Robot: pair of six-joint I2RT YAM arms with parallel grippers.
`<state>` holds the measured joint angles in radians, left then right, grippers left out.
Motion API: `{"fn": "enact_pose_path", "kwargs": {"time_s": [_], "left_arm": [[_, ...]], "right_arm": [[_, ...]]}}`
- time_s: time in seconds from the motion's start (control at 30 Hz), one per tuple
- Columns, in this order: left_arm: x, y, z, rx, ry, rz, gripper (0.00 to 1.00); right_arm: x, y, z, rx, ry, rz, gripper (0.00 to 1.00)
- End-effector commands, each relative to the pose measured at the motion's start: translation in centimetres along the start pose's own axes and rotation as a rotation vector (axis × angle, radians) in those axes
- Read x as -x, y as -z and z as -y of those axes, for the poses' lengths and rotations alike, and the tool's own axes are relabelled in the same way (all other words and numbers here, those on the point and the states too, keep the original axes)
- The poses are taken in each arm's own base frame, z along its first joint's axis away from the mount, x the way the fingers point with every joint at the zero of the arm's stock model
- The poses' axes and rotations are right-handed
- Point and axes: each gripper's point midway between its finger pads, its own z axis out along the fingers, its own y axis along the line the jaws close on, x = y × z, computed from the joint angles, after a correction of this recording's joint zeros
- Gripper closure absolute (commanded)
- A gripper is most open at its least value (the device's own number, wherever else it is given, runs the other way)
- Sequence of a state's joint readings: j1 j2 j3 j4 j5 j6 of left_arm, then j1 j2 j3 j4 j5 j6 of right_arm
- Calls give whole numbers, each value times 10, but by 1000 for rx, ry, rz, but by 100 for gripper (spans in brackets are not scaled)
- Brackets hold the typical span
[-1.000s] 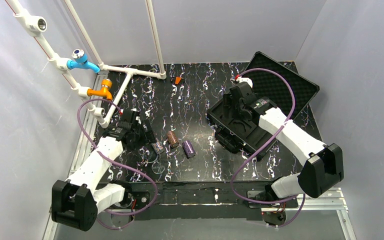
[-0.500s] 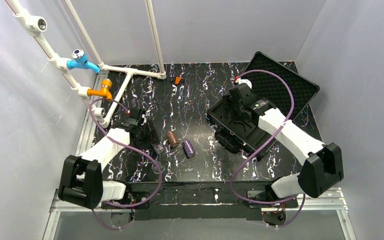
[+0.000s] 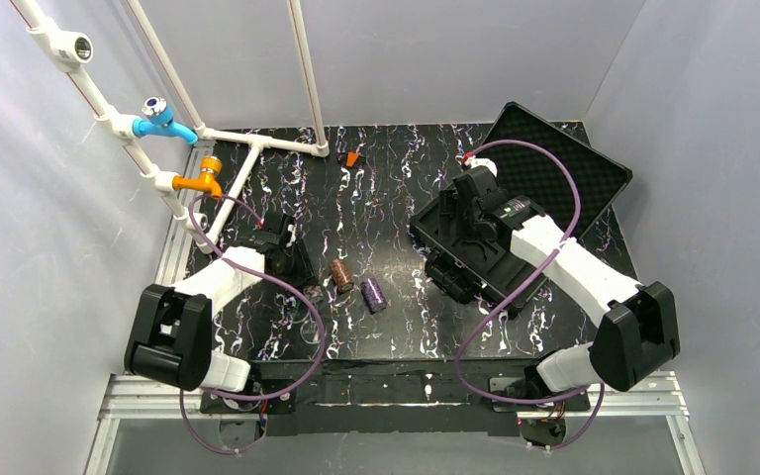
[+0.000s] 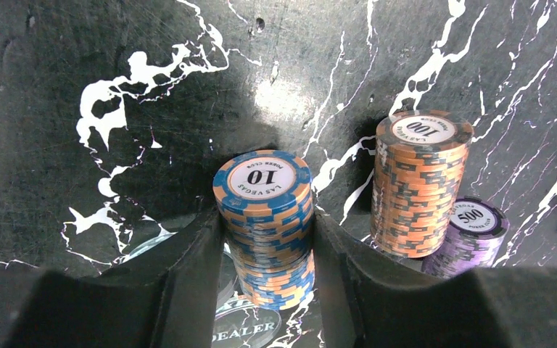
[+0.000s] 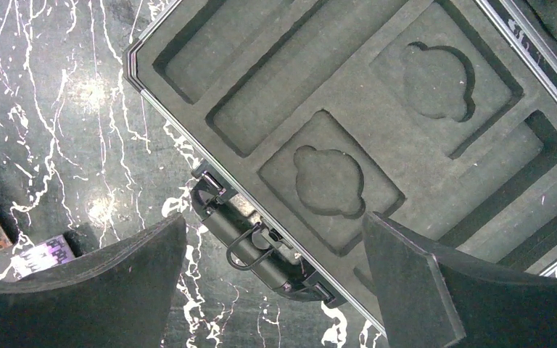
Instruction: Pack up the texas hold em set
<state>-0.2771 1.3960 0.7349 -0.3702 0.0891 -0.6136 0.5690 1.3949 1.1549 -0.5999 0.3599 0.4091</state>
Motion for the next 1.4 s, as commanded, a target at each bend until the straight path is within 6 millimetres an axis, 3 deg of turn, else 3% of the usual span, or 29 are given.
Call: {"fn": "enact_pose_path", "kwargs": {"time_s": [0.0, 0.2, 0.47, 0.8, 1.07, 1.1, 1.37], "left_arm": [[0, -2, 0, 10, -9, -12, 76], [1, 2, 5, -15, -16, -7, 100], [4, 22, 13, -58, -29, 26, 100], [16, 66, 32, -161, -73, 121, 100], [26, 103, 59, -294, -106, 189, 100], [29, 116, 69, -344, -115, 204, 100], [41, 161, 104, -511, -142, 261, 100]], "right_arm": [[5, 0, -1, 10, -12, 20, 2], [8, 4, -9, 58, -20, 35, 2], [13, 10, -24, 152, -20, 48, 2], [24, 32, -75, 457, -21, 91, 2], [34, 58, -110, 688, -20, 139, 2], [35, 68, -122, 780, -25, 151, 2], [41, 102, -159, 1012, -24, 205, 2]]}}
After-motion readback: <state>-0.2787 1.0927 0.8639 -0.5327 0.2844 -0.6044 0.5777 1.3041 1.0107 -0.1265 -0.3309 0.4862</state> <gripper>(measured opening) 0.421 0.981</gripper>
